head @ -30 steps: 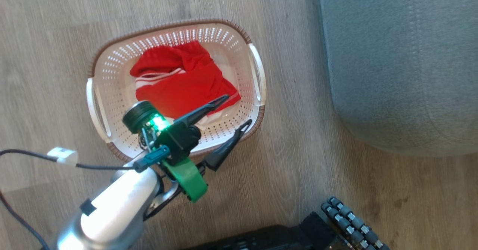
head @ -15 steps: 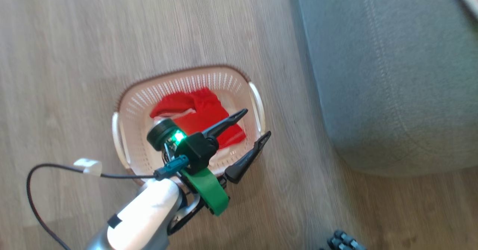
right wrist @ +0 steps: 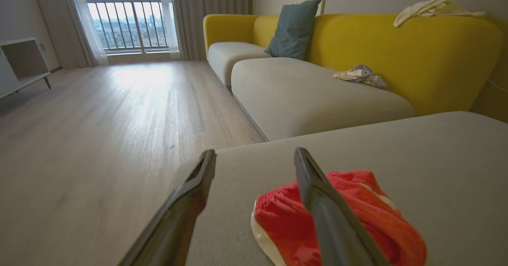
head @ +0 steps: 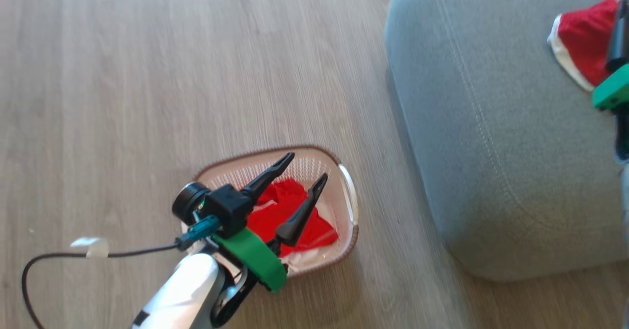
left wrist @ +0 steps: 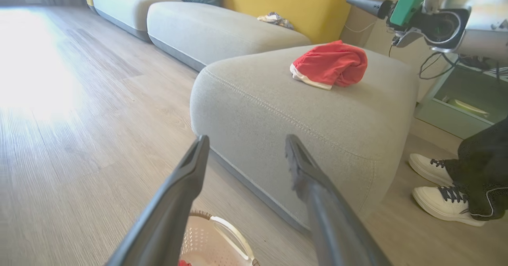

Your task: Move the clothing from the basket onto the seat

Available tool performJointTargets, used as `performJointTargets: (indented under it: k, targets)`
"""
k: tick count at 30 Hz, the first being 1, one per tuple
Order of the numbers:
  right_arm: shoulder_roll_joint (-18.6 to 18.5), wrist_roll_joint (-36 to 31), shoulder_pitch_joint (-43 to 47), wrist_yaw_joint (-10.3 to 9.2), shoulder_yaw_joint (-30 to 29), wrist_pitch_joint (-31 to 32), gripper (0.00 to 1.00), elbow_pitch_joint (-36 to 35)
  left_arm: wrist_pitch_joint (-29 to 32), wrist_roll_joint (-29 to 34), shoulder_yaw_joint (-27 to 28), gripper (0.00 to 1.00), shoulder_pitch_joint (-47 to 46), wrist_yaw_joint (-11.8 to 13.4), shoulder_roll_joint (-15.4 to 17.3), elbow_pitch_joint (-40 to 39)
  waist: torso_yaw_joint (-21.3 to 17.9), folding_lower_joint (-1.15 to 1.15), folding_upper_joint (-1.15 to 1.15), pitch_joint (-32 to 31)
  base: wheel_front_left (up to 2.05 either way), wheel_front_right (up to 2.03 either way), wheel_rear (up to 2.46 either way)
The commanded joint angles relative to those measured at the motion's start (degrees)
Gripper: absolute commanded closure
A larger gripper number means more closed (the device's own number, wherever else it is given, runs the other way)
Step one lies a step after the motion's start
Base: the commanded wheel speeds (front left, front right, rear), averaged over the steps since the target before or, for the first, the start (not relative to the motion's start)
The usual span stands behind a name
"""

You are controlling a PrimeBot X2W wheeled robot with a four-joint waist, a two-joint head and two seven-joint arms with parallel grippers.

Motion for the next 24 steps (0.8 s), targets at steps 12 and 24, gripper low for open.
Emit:
performJointTargets:
  k: [12,24]
  targets:
    - [-0.8,19.5,21.1,-0.01,15.2,-0.8,0.0,-29.6,-0.3,4.1,18.1,0.0,6.6,0.4,-4.8,-2.0,7.9,0.01,0.0,-9.0,0.0,0.0,0.0]
    - [4.6,16.3,35.6,-0.01,19.0,-0.8,0.0,-41.1,-0.3,8.8,33.0,0.0,11.4,4.0,-7.5,-2.2,12.5,0.01,0.0,-11.1,0.0,0.0,0.0]
